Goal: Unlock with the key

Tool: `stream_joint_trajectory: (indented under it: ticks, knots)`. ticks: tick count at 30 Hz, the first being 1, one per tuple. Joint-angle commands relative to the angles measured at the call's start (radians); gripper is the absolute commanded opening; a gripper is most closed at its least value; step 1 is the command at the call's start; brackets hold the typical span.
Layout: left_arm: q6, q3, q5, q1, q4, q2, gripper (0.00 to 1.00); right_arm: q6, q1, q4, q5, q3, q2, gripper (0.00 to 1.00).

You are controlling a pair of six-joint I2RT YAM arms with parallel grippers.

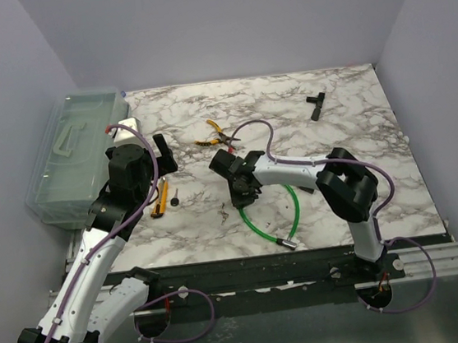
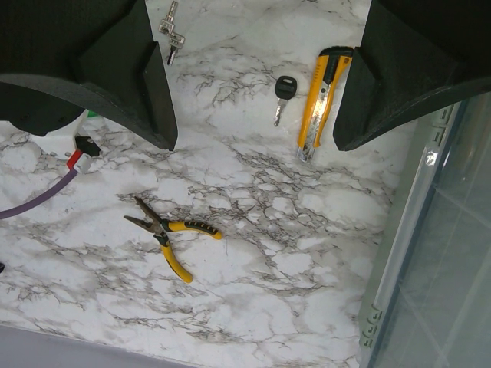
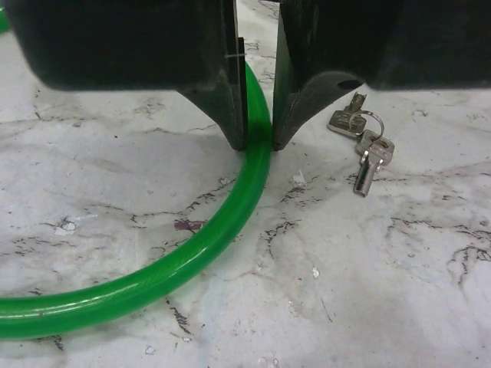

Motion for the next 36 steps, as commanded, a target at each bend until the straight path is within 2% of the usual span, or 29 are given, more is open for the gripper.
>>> stream_joint_trajectory:
  ticks: [1, 6, 13, 23, 31, 36]
  knots:
    - [-0.002, 0.003, -0.008, 0.006, -0.001, -0.013, 0.9, -0.017, 0.01, 0.006, 0.058, 0.019, 0.076, 0.13]
    - [0.001, 0.001, -0.008, 0.005, -0.001, -0.007, 0.9, -0.046, -0.011, 0.017, 0.119, 0.072, 0.089, 0.01]
    - [0.003, 0.0, -0.009, 0.005, -0.001, 0.0, 0.9, -0.081, -0.119, 0.075, 0.123, 0.129, 0.103, 0.01]
    - [0.005, 0.0, -0.001, 0.006, -0.002, 0.01, 0.9, -0.073, -0.287, 0.117, 0.07, 0.306, 0.189, 0.01]
    - [0.006, 0.001, 0.012, 0.005, 0.0, 0.025, 0.9, 0.137, -0.391, 0.181, -0.072, 0.364, 0.228, 0.0]
    - [0.006, 0.0, 0.014, 0.005, 0.001, 0.03, 0.9, 0.296, -0.41, 0.182, -0.089, 0.396, 0.239, 0.0]
